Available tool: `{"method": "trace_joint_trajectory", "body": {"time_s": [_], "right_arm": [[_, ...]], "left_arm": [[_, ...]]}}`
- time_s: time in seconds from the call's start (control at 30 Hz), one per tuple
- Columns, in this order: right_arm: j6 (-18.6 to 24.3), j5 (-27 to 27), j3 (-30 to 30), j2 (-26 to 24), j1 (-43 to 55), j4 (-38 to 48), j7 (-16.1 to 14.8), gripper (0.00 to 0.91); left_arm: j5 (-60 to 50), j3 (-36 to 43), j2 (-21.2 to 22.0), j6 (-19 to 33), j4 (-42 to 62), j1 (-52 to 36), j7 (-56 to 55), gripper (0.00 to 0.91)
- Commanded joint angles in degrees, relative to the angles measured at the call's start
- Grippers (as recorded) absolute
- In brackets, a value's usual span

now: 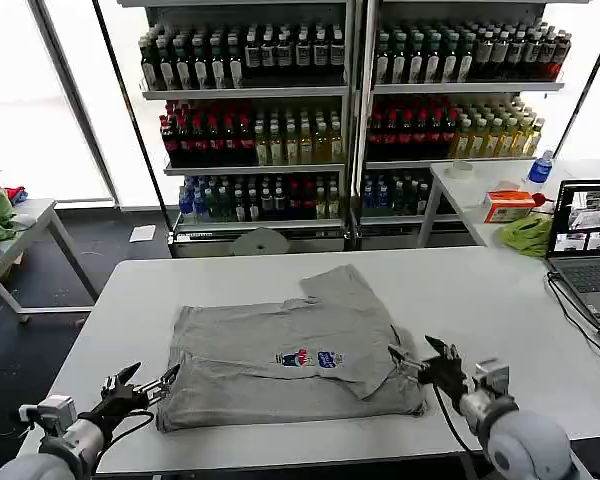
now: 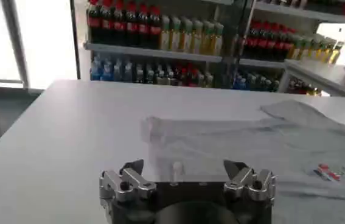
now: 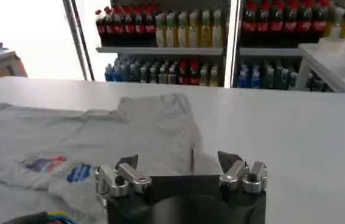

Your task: Fold and organize the clothes.

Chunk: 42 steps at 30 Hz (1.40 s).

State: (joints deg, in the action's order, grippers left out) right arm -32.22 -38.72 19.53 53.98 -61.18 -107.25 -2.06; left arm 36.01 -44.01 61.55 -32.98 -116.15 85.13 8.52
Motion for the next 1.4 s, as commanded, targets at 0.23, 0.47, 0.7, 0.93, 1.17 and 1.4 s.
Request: {"method": "trace_joint_trajectory", "body": {"time_s": [0.23,0.47,0.7,0.93,1.17,1.4], "right_arm": [[-0.6,3.8,-15.9,8.7,34.0,33.7,-7.0,0.907],[-0.8,6.3,-18.1,14.5,39.9,46.2,-8.2,0.907],[0.5,9.7,-19.1,18.7,42.3,53.2,-10.2,0.907],[0.2,9.2,-18.7,21.5,43.0,57.2,-11.1,0.907],[0.3,8.9,-19.4,23.4,44.0,60.0,-11.9,0.907],[0.0,8.9,-19.7,24.1,44.6,61.0,-11.6,0.0]], "left_arm": [[2.8,11.0,-5.2,0.0,19.0,-21.9,0.8,0.907],[2.6,15.0,-4.2,0.2,26.1,-28.9,1.0,0.907],[2.1,17.5,-3.9,0.8,30.5,-31.7,1.4,0.907],[1.3,18.4,-3.3,0.9,32.0,-32.7,1.7,0.907],[1.3,18.6,-3.0,1.0,32.1,-32.5,1.9,0.907],[0.7,20.2,-2.3,0.8,34.6,-34.8,1.9,0.907]]}}
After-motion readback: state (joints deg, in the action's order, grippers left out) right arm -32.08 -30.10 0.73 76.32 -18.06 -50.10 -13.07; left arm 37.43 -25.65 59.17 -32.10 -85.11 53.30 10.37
